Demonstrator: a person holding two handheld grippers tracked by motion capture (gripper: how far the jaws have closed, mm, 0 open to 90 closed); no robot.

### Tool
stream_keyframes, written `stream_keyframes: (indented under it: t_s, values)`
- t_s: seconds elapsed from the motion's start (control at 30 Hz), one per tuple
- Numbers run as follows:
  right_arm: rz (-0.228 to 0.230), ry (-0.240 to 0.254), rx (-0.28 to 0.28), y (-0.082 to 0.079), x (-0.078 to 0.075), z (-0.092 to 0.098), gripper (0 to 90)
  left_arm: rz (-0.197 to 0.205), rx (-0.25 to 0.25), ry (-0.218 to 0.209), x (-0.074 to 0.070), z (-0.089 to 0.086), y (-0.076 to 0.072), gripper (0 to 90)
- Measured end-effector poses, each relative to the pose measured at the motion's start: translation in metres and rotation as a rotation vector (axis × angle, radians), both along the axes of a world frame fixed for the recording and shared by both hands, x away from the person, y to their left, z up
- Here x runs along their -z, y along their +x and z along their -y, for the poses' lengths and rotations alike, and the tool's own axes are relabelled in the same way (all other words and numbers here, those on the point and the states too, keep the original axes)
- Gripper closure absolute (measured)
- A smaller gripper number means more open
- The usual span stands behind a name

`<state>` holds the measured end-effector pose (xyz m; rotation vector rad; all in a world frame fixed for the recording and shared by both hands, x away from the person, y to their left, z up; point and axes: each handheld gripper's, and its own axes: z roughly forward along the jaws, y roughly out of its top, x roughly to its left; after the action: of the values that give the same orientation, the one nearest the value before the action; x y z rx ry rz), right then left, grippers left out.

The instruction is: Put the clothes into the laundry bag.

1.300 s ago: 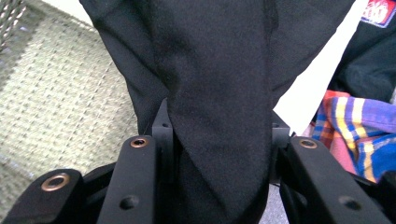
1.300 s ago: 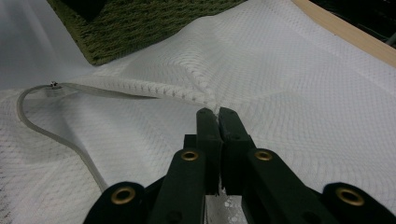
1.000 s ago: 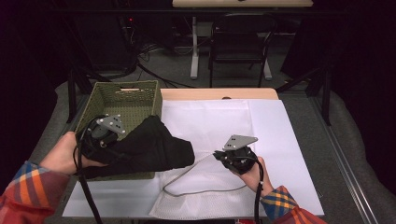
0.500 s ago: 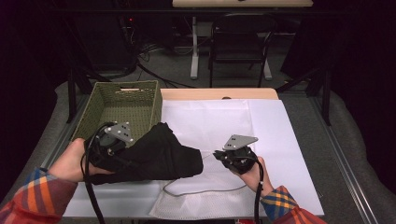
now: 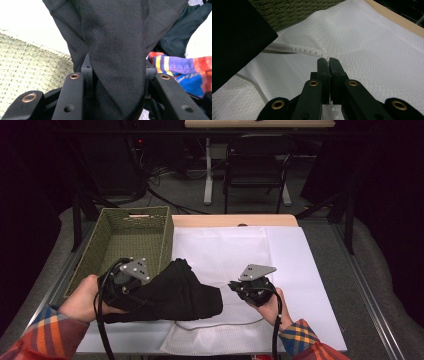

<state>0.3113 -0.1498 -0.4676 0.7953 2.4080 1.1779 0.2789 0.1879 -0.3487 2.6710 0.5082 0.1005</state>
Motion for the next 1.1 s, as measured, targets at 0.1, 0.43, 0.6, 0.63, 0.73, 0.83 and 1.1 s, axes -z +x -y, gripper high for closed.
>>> stream_keyframes:
  t_s: [0.1,0.43,0.6,0.63,0.73,0.83,1.1]
  values:
    - [0.001,0.002,0.003,0.000,0.000,0.000,88.6,0.001,0.008,-0.003,0.002,0.003,-0.002,60.7]
    - [0.003,0.006,0.008,0.000,-0.001,0.001,88.6,-0.005,0.038,-0.018,0.007,0.014,-0.008,60.7]
    - [0.003,0.007,0.009,0.000,-0.001,0.001,88.6,-0.010,0.062,-0.023,0.012,0.021,-0.011,60.6]
    - [0.003,0.007,0.009,0.000,-0.001,0.001,88.6,-0.011,0.065,-0.026,0.013,0.023,-0.012,60.7]
    - [0.004,0.007,0.009,0.000,-0.001,0.001,88.6,-0.013,0.076,-0.031,0.016,0.027,-0.013,60.7]
    - [0.005,0.008,0.007,0.000,-0.002,0.001,88.6,-0.019,0.085,-0.041,0.020,0.032,-0.014,60.7]
    - [0.008,0.010,0.009,-0.001,-0.002,0.001,88.6,-0.039,0.117,-0.063,0.031,0.043,-0.017,60.7]
